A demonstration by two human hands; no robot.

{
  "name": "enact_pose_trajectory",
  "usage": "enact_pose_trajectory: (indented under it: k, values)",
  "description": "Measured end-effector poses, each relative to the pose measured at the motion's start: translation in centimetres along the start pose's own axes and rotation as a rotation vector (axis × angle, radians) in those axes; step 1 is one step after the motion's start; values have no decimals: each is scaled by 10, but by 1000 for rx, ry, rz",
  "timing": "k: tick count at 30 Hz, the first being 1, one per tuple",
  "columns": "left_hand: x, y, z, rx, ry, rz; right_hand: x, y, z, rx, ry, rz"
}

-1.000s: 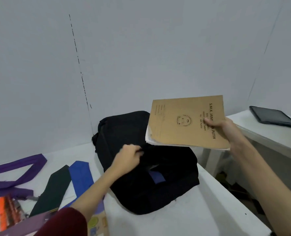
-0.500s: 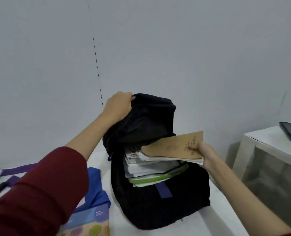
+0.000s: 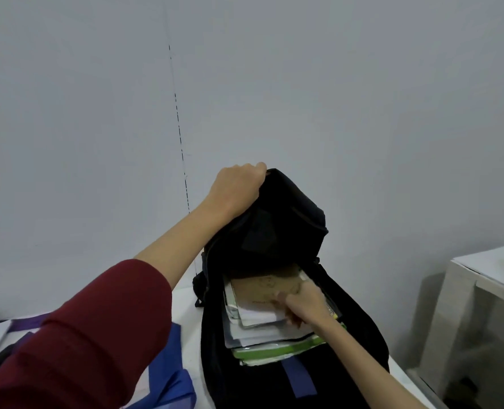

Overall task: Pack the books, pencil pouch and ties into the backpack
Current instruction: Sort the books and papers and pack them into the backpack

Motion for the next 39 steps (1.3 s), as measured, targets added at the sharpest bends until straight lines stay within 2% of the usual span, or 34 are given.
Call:
enact_pose_trajectory:
  k: [1,2,3,4,6,9,14,19,24,29,32,37,39]
  values:
    - [0,1,0,4,-5,9,7,-9,1,-120,-81,205]
    - [-1,3,0,9,-10,21,14,-10,2,-169,-153,384]
    - [-3,5,0,13,-13,35,17,-5,-1,-142,-188,549]
    - [-5,5,0,12,-13,46,14,4,-7,-49,-199,696]
    - [-6,4,0,6,-7,64,1,19,-17,82,-184,828]
    - [-8,1,2,-9,16,55,-14,24,-30,99,-132,797]
    - [-7,1,-1,-13,7,31,-16,30,-44,252,-144,837]
    - [-4,-2,-8,-17,3,51,-19,26,-62,84,-128,725]
    - [5,-2,-18,-27,-2,62,-12,30,-53,194,-202,579]
    - [9,1,-24,-43,-22,95,-20,38,-53,152,-158,734]
    - [6,1,-28,-51,-14,102,-9,33,-60,144,-169,619]
    - [7,0,-31,-53,-16,108,0,27,-67,277,-183,459]
    - [6,1,-31,-54,-15,102,0,27,-71,234,-175,465]
Point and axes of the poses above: each hand's wrist, its own z-axis away from the middle knuckle, its own y-axis out of the palm, x = y × z, the point moved 6 cm from there along -z, towards the middle knuckle, and after that the axes turned 15 degrees about x, right-handed, at the moved point
